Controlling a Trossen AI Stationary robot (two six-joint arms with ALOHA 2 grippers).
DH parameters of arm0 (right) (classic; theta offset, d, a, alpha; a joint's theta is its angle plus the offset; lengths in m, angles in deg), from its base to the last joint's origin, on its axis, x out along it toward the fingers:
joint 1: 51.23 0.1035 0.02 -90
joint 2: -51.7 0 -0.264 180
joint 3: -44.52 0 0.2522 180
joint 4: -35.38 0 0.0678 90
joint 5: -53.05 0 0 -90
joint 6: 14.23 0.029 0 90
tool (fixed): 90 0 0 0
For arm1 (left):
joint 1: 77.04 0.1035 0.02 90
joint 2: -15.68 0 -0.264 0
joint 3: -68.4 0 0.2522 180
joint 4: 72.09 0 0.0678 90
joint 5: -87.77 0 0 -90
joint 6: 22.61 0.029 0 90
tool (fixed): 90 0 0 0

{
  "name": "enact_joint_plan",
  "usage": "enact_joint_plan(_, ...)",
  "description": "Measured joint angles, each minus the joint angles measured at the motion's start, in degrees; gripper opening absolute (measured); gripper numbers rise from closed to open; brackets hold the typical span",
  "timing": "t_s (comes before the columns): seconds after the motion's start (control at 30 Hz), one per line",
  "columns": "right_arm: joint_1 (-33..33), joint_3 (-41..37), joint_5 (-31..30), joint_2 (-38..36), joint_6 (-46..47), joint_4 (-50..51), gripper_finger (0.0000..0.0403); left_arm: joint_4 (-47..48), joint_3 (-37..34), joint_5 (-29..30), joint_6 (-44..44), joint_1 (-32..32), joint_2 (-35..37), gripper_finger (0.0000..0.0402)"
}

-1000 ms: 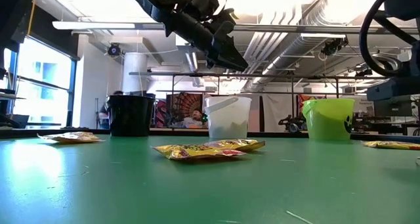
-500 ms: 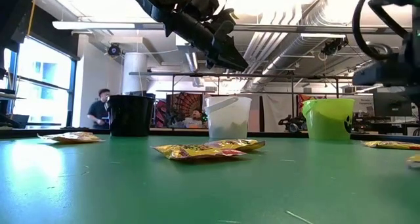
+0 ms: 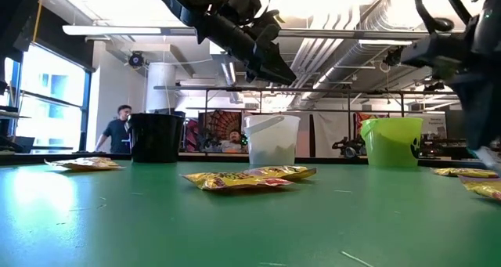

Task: Sort candy by brand, put in halloween buckets
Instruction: Put the white candy into the white bucket

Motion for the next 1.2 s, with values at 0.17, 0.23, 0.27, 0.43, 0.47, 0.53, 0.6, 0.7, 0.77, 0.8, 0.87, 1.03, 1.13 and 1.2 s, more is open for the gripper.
enact_joint_plan(0.17, -1.8, 0.0, -4.0, -2.8, -4.9, 0.1, 0.0, 0.0, 0.0, 0.0, -0.6, 0.1, 0.0, 0.0117)
enact_joint_plan(0.23, -2.9, 0.0, -5.6, -3.8, -7.2, 0.1, 0.0, 0.0, 0.0, 0.0, -0.6, 0.1, 0.0, 0.0117)
enact_joint_plan(0.27, -3.6, 0.0, -6.2, -4.3, -8.4, 0.1, 0.0, 0.0, 0.0, 0.0, -0.6, 0.1, 0.0, 0.0117)
enact_joint_plan(0.43, -7.7, 0.0, -8.4, -6.5, -14.6, 0.1, 0.0, 0.9, 0.0, -2.0, -1.4, 0.1, 0.0, 0.0117)
enact_joint_plan(0.47, -8.7, 0.0, -8.6, -6.9, -16.0, 0.0, 0.0, 1.3, 0.0, -3.4, -2.2, 0.1, 0.0, 0.0117)
enact_joint_plan(0.53, -10.6, 0.0, -8.7, -7.5, -19.2, -0.2, 0.0, 2.5, 0.0, -7.3, -3.8, 0.1, 0.0, 0.0117)
enact_joint_plan(0.6, -12.6, 0.0, -8.8, -7.8, -21.9, -0.8, 0.0, 4.1, 0.0, -11.2, -5.4, -0.2, 0.0, 0.0117)
enact_joint_plan(0.7, -15.6, 0.0, -8.2, -7.8, -26.1, -2.5, 0.0, 6.9, 0.0, -13.0, -6.7, -1.9, 0.0, 0.0118)
enact_joint_plan(0.77, -17.4, 0.0, -7.6, -7.8, -28.7, -4.1, 0.0, 8.1, 0.0, -13.2, -6.7, -3.6, -0.1, 0.0122)
enact_joint_plan(0.8, -18.3, 0.0, -7.5, -7.8, -29.7, -4.8, 0.0, 8.3, 0.0, -13.1, -6.7, -4.6, -0.1, 0.0126)
enact_joint_plan(0.87, -20.0, 0.0, -7.1, -7.8, -31.8, -5.8, 0.0, 7.8, 0.1, -11.9, -6.8, -6.6, -0.6, 0.0136)
enact_joint_plan(1.03, -23.5, 0.1, -6.0, -7.8, -35.1, -6.8, 0.0, 6.3, 0.1, -8.7, -11.0, -9.0, -1.8, 0.0168)
enact_joint_plan(1.13, -25.1, 0.1, -5.5, -7.8, -36.6, -7.7, 0.0, 4.8, 0.1, -8.1, -13.4, -9.7, -3.5, 0.0184)
enact_joint_plan(1.2, -26.2, 0.0, -4.7, -7.8, -37.6, -8.2, 0.0, 4.9, 0.1, -7.8, -14.9, -10.6, -5.1, 0.0193)
